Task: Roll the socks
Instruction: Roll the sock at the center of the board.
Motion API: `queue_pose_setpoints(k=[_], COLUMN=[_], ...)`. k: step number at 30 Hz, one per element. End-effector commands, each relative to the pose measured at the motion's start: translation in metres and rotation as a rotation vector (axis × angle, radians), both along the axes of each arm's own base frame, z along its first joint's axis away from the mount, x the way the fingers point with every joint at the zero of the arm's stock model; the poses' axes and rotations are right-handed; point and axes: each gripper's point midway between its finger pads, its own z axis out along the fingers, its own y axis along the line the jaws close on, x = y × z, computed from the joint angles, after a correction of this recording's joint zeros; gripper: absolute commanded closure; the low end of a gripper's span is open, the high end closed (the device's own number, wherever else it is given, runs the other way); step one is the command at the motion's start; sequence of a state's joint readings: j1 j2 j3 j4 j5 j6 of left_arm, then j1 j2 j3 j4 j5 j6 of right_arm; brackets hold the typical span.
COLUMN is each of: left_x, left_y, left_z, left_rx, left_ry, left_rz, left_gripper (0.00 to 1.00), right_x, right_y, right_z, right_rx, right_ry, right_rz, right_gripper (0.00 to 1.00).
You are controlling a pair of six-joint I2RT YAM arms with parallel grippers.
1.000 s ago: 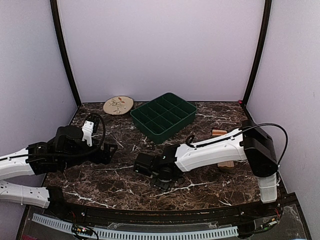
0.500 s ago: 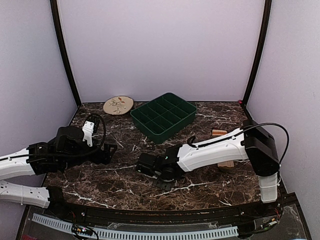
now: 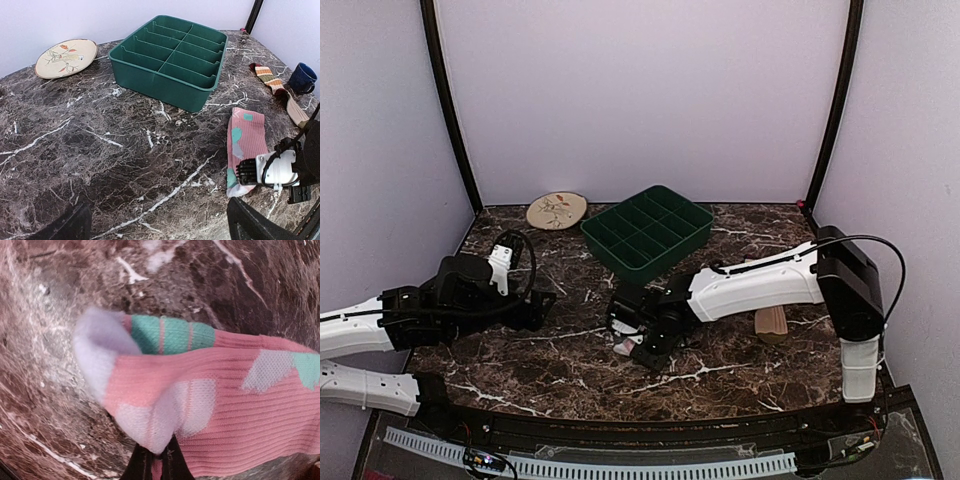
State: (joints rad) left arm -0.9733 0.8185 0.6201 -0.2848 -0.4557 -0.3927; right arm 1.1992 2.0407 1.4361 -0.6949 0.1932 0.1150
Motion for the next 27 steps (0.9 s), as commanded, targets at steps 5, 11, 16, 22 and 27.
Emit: queue_pose_setpoints(k=[5, 11, 16, 22, 27], left_x=[0.000, -0.005, -0.010, -0.020, -0.028], left_y=[-0.006, -0.024, -0.047, -0.077, -0.108], left_z=[-0.005, -0.013, -0.016, -0.024, -0.035], left_rx=[-0.005, 0.004, 0.017, 0.025, 0.086], left_ry=[0.002, 0.011, 0.001, 0.005, -0.005], left_rz=[-0.032, -0.135, -0.269, -0.437, -0.566], left_gripper=[0.03, 0.02, 0.01, 0.01, 0.01], right_x=[-0.020, -0.029, -0.030, -0.037, -0.041], right_y=[-0.011, -0.003, 0.002, -0.001, -0.008], right_z=[0.002, 0.018, 0.037, 0.039, 0.032], right_rx=[0.026, 0.187, 0.364, 0.492, 0.516], right_ry=[0.176, 0.352, 0.534, 0.739, 0.832], right_rz=[-0.021, -0.063, -0.118, -0.162, -0.177], right_gripper=[1.00, 1.00, 1.00, 1.00, 1.00])
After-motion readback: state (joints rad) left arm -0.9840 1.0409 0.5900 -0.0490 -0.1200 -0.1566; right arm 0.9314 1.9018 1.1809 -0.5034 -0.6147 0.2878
